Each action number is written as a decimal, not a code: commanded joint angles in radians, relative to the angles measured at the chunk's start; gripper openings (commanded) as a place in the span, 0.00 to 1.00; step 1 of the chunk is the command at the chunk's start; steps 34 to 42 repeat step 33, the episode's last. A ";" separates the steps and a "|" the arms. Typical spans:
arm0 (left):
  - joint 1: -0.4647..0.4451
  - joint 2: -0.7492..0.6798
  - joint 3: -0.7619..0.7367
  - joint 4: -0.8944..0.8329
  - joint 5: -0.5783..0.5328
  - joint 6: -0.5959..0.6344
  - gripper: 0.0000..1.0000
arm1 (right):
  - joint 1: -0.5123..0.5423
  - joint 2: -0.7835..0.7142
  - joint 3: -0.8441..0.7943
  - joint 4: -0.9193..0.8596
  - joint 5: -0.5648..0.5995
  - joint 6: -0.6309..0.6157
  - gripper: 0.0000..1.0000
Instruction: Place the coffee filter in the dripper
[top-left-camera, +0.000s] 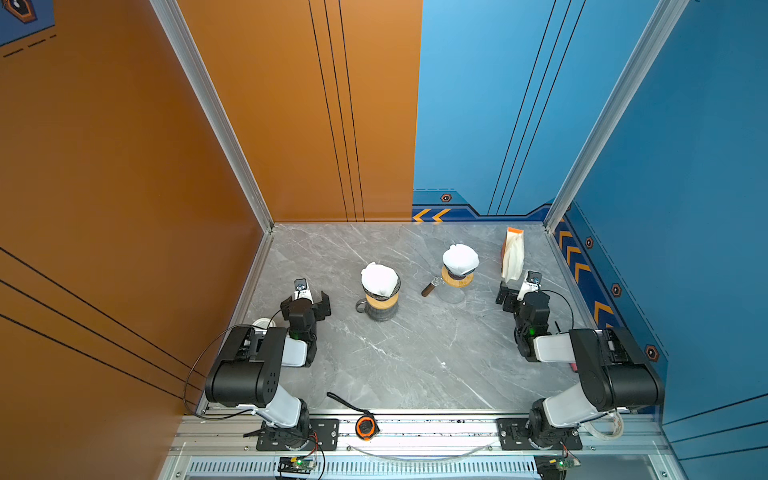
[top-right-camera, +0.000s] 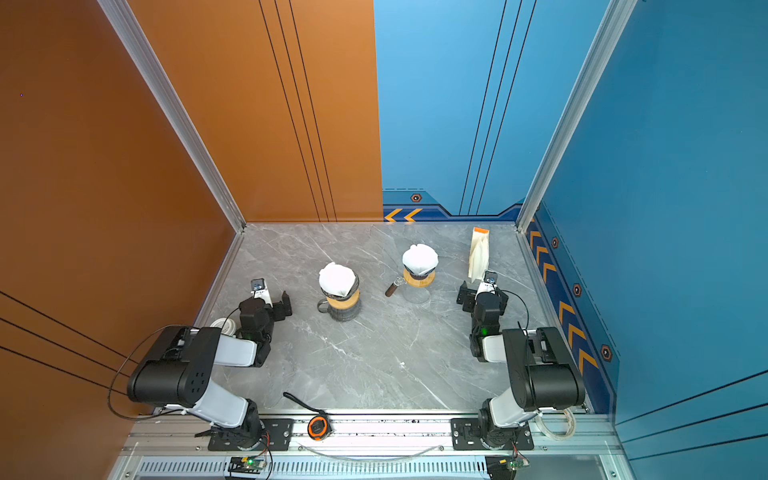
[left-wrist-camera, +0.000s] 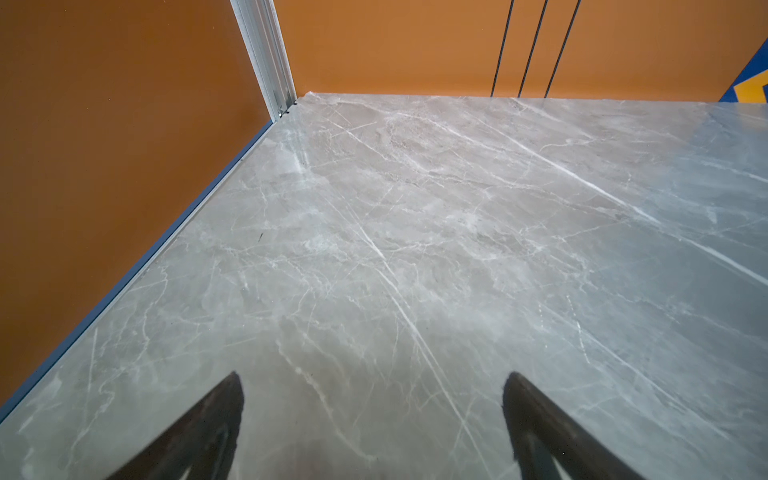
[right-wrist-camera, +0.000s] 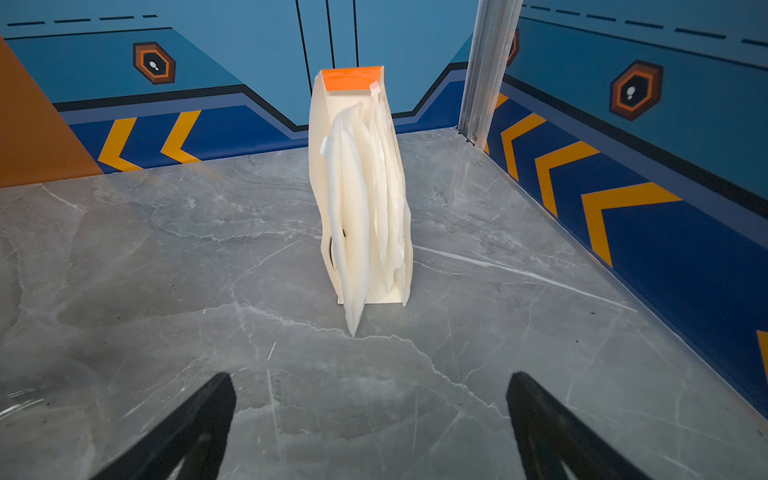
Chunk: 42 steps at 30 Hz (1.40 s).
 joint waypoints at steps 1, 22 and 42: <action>-0.004 0.000 0.036 -0.027 0.027 0.011 0.98 | 0.022 0.009 0.015 -0.025 0.065 -0.027 1.00; -0.027 0.002 0.059 -0.065 0.088 0.066 0.98 | 0.021 0.008 0.015 -0.026 0.065 -0.027 1.00; -0.003 0.000 0.063 -0.076 0.131 0.051 0.98 | 0.021 0.008 0.015 -0.026 0.064 -0.027 1.00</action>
